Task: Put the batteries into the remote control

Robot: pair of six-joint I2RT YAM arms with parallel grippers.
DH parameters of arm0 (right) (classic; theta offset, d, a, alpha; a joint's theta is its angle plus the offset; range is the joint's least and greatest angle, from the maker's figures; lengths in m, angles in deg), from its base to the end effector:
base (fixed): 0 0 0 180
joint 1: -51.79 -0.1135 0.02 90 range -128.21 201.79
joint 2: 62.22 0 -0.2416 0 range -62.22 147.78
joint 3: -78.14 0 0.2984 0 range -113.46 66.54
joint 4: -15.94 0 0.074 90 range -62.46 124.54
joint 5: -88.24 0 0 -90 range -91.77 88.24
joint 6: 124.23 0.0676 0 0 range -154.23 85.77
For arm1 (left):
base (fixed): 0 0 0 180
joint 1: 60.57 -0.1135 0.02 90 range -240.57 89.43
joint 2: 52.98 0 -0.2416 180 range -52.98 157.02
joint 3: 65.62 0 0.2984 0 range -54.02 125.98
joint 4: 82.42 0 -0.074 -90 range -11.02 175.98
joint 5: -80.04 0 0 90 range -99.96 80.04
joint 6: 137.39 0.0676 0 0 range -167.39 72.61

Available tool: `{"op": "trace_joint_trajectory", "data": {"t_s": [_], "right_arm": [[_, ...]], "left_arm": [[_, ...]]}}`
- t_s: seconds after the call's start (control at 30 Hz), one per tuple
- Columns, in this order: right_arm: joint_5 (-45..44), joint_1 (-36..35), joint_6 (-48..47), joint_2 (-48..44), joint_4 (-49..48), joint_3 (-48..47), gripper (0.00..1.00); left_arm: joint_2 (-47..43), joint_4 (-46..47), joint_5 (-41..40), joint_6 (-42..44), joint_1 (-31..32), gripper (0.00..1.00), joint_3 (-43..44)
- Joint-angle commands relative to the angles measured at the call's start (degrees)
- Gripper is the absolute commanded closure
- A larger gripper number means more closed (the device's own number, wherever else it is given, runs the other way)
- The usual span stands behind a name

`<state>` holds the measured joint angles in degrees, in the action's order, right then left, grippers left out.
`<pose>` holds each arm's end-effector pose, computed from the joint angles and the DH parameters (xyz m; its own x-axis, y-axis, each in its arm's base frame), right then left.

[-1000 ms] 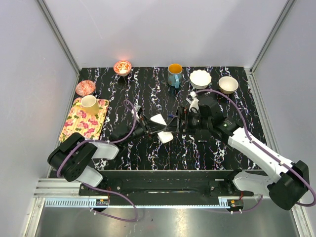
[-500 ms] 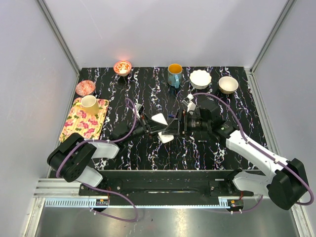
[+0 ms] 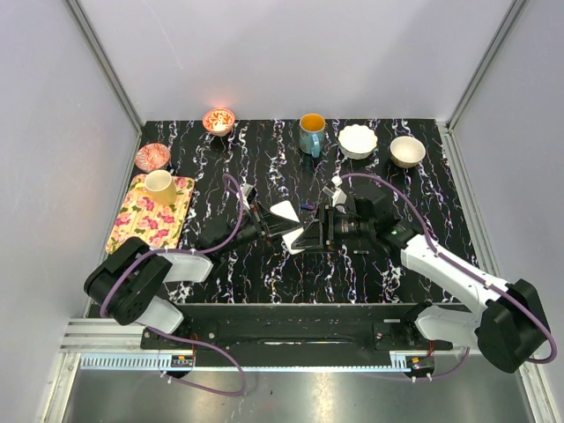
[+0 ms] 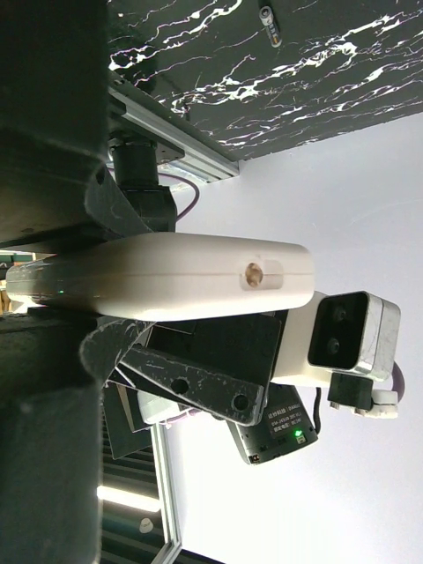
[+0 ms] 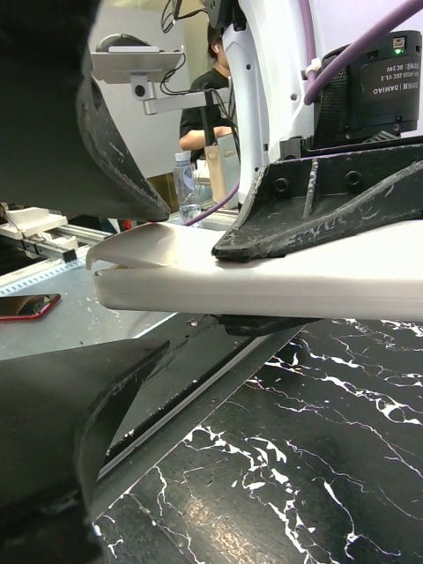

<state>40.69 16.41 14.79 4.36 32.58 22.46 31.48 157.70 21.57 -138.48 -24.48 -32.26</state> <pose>0.2401 0.2264 0.2215 -0.9381 0.0170 -0.3459 -0.3156 0.3694 0.8741 0.2330 -0.2136 0.1424 -0.9217 -0.3827 -0.0632 0.1092 -0.0997 -0.9890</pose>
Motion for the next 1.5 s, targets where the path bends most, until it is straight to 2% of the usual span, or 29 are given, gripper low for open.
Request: {"op": "trace_joint_trajectory", "data": {"t_s": [0.0, 0.23, 0.4, 0.73, 0.83, 0.9, 0.93, 1.13, 1.27, 1.47], "right_arm": [[2.4, 0.3, 0.9, -0.9, -3.2, 0.5, 0.41], [3.0, 0.3, 2.8, -0.1, -7.1, 1.8, 0.46], [4.0, 0.4, 4.2, 0.6, -9.7, 2.9, 0.58], [5.0, 0.3, 4.1, 0.9, -9.7, 3.8, 0.75], [5.1, 0.3, 4.2, 1.1, -9.8, 4.3, 0.85], [5.4, 0.4, 4.2, 1.3, -10.0, 4.6, 0.98], [5.4, 0.3, 4.2, 1.5, -10.0, 4.7, 1.00], [3.4, 0.3, 5.5, 1.6, -10.7, 5.6, 1.00], [0.7, 0.3, 8.7, 2.1, -14.8, 5.8, 1.00], [-3.3, 0.4, 9.7, 3.1, -15.8, 3.6, 1.00]], "left_arm": [[-1.5, 22.1, 0.1, 0.6, -0.3, 1.00, 1.9], [-1.8, 22.1, -0.2, 0.5, -0.3, 1.00, 2.0], [-1.8, 22.1, -0.2, 0.5, -0.3, 1.00, 2.2], [-1.6, 21.9, -0.4, 0.4, -0.2, 1.00, 3.4], [-1.5, 21.9, -0.3, 0.3, -0.3, 1.00, 3.6], [-1.5, 21.9, -0.3, 0.3, -0.3, 1.00, 3.6], [-1.5, 21.9, -0.3, 0.1, -0.3, 1.00, 3.8], [-1.4, 21.9, -0.3, 0.1, 0.1, 1.00, 3.6], [-1.6, 20.8, -0.3, 1.6, 2.8, 1.00, 3.6], [-3.1, 17.0, 2.0, 4.7, 7.3, 1.00, 3.6]]}}
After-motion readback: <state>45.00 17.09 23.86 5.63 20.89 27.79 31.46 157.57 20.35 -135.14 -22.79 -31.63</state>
